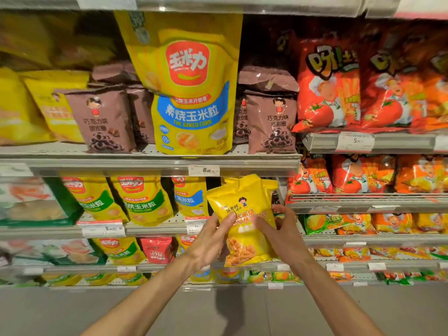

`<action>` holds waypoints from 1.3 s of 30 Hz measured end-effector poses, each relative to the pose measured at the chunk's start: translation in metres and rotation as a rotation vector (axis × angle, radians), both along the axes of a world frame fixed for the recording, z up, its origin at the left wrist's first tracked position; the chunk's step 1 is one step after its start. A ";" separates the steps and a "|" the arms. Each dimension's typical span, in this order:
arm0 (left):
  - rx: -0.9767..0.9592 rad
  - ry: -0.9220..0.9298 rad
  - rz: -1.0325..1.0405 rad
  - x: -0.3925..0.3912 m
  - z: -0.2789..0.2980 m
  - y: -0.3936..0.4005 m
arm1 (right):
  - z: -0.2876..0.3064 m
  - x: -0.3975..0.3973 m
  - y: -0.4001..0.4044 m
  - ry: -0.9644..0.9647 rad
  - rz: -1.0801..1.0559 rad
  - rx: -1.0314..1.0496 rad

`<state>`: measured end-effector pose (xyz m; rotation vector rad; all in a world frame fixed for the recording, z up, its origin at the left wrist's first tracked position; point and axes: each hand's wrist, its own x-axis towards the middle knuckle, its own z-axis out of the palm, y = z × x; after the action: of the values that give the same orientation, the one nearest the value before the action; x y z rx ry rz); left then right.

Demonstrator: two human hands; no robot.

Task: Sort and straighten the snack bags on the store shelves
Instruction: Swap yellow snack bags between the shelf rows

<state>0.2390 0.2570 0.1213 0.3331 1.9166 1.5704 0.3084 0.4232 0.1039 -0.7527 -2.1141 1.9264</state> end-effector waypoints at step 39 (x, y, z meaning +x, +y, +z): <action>0.165 0.537 0.352 -0.151 0.186 -0.390 | 0.196 -0.212 -0.359 0.398 0.404 0.208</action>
<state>0.0878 -0.1331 0.3073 0.5575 2.3498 2.0303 0.0969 0.0645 0.3000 0.1057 -2.2690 1.7905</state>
